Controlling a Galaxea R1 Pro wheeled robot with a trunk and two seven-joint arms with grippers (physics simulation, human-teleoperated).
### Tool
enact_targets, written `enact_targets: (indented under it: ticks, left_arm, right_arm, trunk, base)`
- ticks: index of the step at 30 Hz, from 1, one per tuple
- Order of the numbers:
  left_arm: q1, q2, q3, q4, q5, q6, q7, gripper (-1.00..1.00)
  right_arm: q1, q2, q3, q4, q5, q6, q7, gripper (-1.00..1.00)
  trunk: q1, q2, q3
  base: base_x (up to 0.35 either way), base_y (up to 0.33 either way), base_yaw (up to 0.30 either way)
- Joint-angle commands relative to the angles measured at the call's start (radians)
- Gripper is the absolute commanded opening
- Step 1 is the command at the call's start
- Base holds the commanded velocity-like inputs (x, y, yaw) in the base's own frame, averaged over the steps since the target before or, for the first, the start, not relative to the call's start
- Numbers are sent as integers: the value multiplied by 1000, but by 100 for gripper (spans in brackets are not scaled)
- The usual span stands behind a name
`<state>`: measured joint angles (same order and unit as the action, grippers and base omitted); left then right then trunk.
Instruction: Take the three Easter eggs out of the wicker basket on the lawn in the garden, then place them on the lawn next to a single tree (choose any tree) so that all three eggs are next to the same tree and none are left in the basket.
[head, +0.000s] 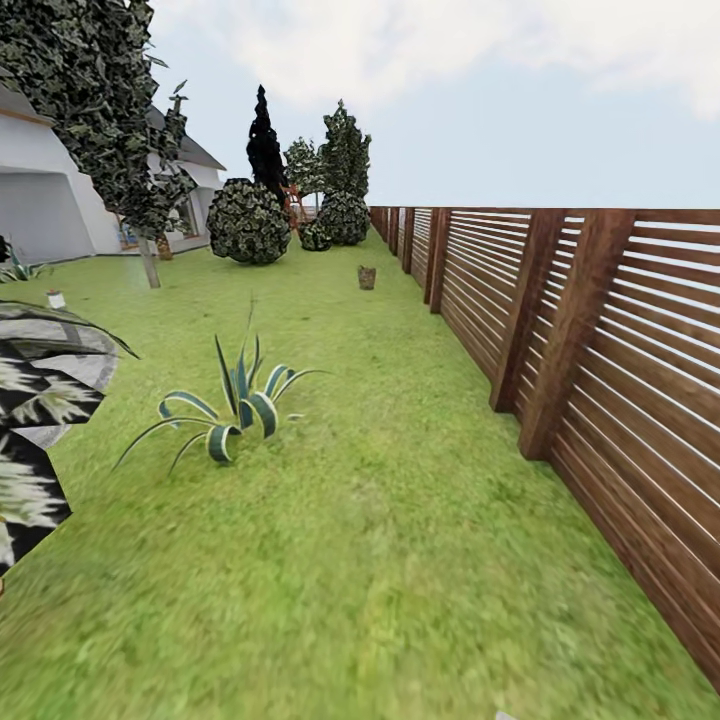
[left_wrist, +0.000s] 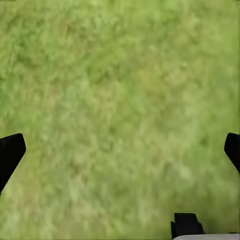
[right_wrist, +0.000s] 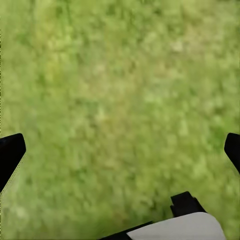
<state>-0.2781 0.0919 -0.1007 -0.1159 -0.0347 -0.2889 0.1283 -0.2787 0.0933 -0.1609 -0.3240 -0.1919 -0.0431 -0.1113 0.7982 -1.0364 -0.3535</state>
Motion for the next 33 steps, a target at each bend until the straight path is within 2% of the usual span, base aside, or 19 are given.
enact_targets:
  ticks: [1, 33]
  left_arm:
    - [0, 0, -8, 1, -4, -3, 8, 100]
    - [-1, 0, -8, 1, -4, -3, 8, 100]
  right_arm:
    - [-1, 0, 1, 0, -11, -4, -2, 100]
    - [0, 8, 3, 0, -9, -4, -2, 100]
  trunk:
    - [1, -1, -1]
    - [1, -1, -1]
  base:
    - [314, -31, 0]
    - [295, -86, 0]
